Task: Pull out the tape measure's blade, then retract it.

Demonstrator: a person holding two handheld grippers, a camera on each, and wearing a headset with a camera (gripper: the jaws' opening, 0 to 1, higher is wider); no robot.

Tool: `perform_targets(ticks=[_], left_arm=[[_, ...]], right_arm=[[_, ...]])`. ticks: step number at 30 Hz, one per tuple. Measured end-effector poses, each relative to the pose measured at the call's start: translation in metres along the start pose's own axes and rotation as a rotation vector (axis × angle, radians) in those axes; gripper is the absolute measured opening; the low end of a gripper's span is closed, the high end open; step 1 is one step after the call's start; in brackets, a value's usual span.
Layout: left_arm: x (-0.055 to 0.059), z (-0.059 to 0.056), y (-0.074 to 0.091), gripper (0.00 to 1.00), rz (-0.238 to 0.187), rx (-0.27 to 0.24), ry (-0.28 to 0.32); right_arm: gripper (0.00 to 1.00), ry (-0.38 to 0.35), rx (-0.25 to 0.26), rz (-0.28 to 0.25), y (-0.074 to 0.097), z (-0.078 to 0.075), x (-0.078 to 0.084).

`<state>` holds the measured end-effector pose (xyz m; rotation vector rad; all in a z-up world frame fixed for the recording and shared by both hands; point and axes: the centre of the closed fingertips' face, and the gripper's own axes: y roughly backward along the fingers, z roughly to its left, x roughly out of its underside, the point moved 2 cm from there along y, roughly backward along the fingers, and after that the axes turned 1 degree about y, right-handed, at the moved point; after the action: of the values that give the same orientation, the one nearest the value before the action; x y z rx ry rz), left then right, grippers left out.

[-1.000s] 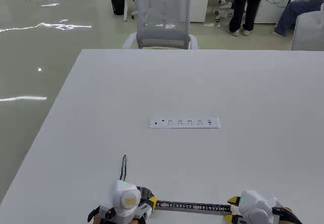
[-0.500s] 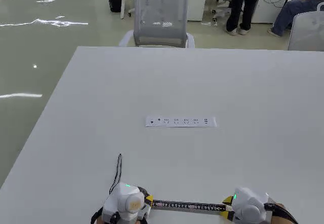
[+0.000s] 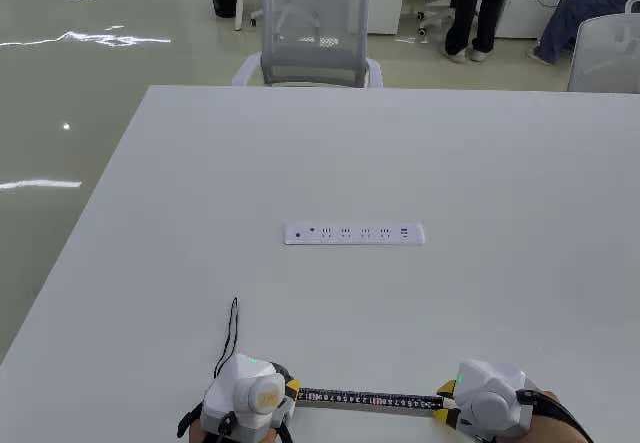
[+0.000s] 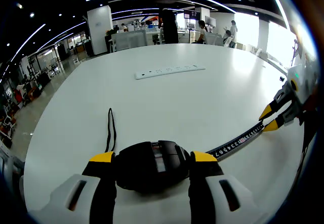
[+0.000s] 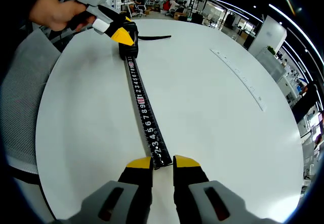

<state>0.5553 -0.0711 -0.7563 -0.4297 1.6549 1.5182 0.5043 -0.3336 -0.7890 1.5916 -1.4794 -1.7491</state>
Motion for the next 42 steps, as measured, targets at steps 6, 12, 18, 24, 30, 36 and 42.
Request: perform_targets(ticks=[6, 12, 18, 24, 30, 36, 42], left_arm=[[-0.001, 0.001, 0.000, 0.53, -0.001, -0.003, -0.010], [-0.001, 0.001, 0.001, 0.53, 0.004, -0.001, -0.008], [-0.001, 0.002, 0.001, 0.53, 0.005, 0.001, -0.007], [-0.001, 0.002, 0.000, 0.53, 0.006, 0.002, -0.005], [-0.001, 0.001, 0.000, 0.53, 0.008, 0.004, -0.004], [-0.001, 0.001, 0.000, 0.53, 0.010, 0.006, -0.003], [0.000, 0.001, 0.000, 0.53, 0.010, 0.006, -0.002]], right_arm=[[0.12, 0.017, -0.003, 0.005, -0.001, -0.001, 0.000], [0.12, 0.021, -0.005, 0.010, 0.000, 0.000, 0.000], [0.12, 0.027, -0.003, 0.015, -0.001, -0.001, 0.000], [0.12, 0.043, -0.001, 0.023, -0.002, -0.001, -0.001], [0.12, 0.048, -0.008, 0.019, -0.007, 0.003, -0.011], [0.12, 0.063, -0.017, 0.023, -0.007, 0.003, -0.011], [0.12, 0.064, -0.017, 0.030, -0.008, 0.002, -0.010]])
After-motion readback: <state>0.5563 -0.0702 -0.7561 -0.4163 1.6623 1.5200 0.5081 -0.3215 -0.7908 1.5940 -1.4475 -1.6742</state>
